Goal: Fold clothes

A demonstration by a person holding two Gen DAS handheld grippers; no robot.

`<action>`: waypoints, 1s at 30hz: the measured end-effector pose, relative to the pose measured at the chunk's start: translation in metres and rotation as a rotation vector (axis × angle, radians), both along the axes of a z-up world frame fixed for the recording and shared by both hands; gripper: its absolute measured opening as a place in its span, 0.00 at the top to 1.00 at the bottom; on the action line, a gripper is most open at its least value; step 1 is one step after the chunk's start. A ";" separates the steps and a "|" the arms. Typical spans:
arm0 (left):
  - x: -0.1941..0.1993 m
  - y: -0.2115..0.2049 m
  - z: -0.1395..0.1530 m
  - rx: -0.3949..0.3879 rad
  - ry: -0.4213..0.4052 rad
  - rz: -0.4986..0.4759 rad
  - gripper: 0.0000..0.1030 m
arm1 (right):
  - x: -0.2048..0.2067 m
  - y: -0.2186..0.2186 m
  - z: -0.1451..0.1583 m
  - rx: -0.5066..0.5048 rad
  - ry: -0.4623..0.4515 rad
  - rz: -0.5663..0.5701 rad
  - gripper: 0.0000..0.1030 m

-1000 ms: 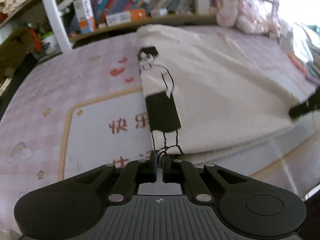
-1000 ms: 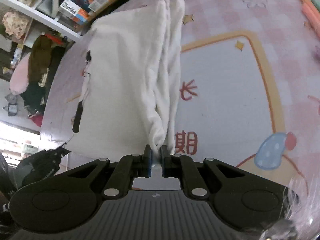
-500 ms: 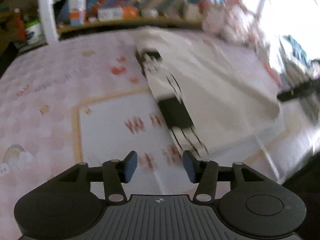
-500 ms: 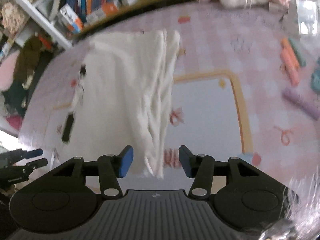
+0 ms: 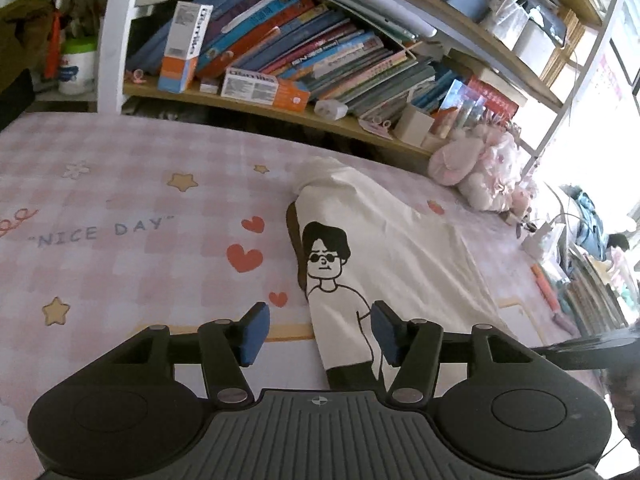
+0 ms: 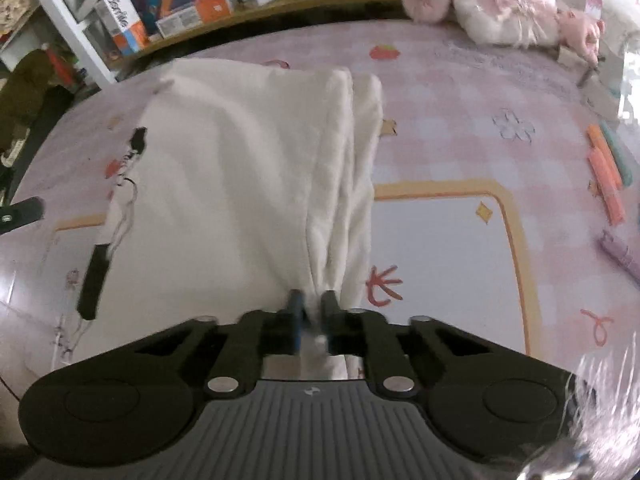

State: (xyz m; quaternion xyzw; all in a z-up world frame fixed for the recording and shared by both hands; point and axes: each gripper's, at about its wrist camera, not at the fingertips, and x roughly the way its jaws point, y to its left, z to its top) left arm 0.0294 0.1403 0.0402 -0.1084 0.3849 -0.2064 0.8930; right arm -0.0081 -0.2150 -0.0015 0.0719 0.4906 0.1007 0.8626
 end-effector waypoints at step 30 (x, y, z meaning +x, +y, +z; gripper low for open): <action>0.123 -0.032 -0.034 -0.023 0.099 -0.101 0.32 | -0.049 -0.008 -0.019 -0.004 0.097 -0.197 0.72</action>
